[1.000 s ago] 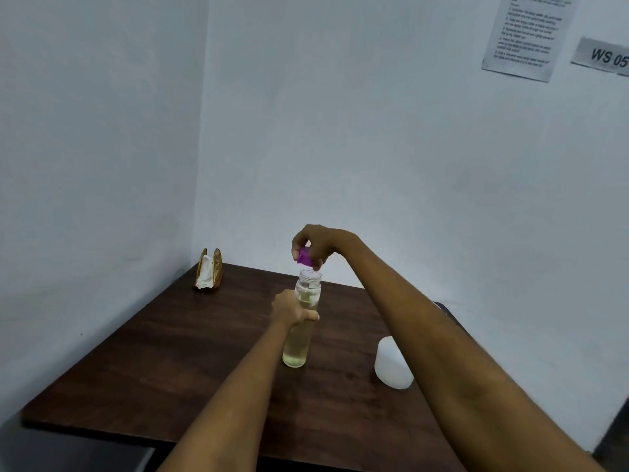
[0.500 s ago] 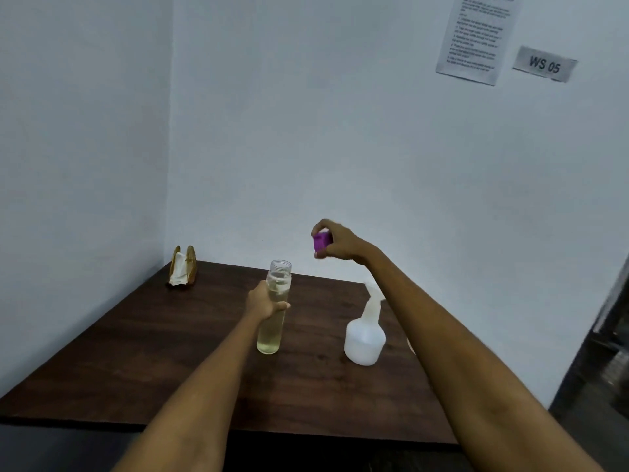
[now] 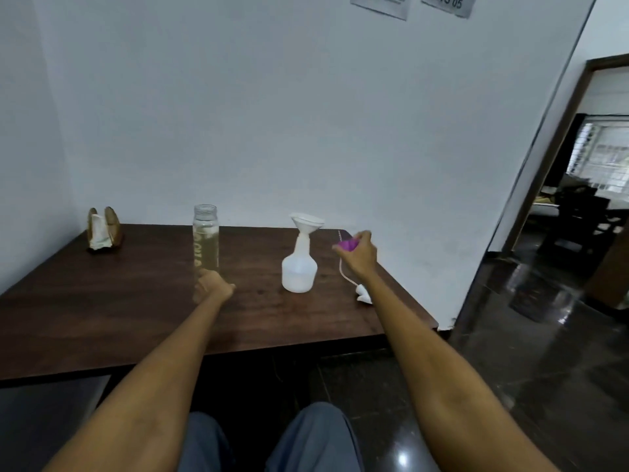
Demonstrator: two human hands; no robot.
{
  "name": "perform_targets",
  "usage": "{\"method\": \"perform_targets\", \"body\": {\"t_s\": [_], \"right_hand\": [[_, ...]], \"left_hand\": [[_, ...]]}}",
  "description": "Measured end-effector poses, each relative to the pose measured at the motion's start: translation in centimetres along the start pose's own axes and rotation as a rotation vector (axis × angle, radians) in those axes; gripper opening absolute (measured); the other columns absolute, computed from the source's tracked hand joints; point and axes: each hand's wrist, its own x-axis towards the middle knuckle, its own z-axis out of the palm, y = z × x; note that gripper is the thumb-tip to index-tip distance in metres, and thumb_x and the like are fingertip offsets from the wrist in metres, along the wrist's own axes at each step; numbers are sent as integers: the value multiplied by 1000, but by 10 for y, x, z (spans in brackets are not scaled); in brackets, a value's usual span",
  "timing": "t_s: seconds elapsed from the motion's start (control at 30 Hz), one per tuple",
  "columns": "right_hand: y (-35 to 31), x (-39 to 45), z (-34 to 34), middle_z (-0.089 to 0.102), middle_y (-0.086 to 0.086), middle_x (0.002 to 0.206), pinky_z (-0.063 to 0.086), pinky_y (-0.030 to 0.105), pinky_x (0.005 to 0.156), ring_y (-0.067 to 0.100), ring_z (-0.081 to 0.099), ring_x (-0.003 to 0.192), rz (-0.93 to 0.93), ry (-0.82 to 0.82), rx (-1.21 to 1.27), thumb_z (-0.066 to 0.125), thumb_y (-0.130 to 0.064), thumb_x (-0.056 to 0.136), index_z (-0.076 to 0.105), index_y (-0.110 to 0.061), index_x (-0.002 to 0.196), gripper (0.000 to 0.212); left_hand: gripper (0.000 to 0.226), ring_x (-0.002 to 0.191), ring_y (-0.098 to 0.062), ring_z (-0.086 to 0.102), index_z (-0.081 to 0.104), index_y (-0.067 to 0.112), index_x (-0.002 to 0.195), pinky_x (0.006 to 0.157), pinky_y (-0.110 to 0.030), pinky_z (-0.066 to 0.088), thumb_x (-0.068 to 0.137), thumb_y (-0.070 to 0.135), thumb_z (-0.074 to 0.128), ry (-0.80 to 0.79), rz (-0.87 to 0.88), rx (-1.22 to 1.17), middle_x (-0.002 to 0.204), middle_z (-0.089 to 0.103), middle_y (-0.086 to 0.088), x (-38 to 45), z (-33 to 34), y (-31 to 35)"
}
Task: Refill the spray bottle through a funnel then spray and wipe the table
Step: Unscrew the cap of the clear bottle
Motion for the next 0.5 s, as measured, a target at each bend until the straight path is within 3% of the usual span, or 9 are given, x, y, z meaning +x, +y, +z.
{"method": "perform_targets", "body": {"t_s": [0.1,0.2,0.37,0.5], "right_hand": [[42,-16,12,47,-2,74,35,27,66,22,48,79,44,-123,-142,81,-17,65,40,-12,81,45],[70,-31,23,51,3,85,36,30,72,24,51,88,76,-205,-357,80,-27,69,36,-19,73,44],[90,-36,29,58,4,117,35,37,95,25,44,118,25,-234,-662,70,-39,78,50,-15,112,46],[80,-30,39,59,5,117,35,36,93,25,46,115,-125,-90,-592,64,-36,84,54,-12,112,39]], "left_hand": [[78,132,-35,44,26,-5,142,104,-42,39,86,27,69,-39,30,93,143,42,-21,-11,10,1],[73,127,-34,49,32,-4,140,100,-41,44,86,29,69,-57,41,140,139,48,-19,-13,17,-1],[58,122,-33,54,42,-3,134,96,-39,46,88,26,66,-44,61,188,132,53,-18,-12,16,-1],[48,122,-32,54,46,-1,130,95,-38,47,90,23,62,4,65,210,131,55,-16,-11,18,-1]]}}
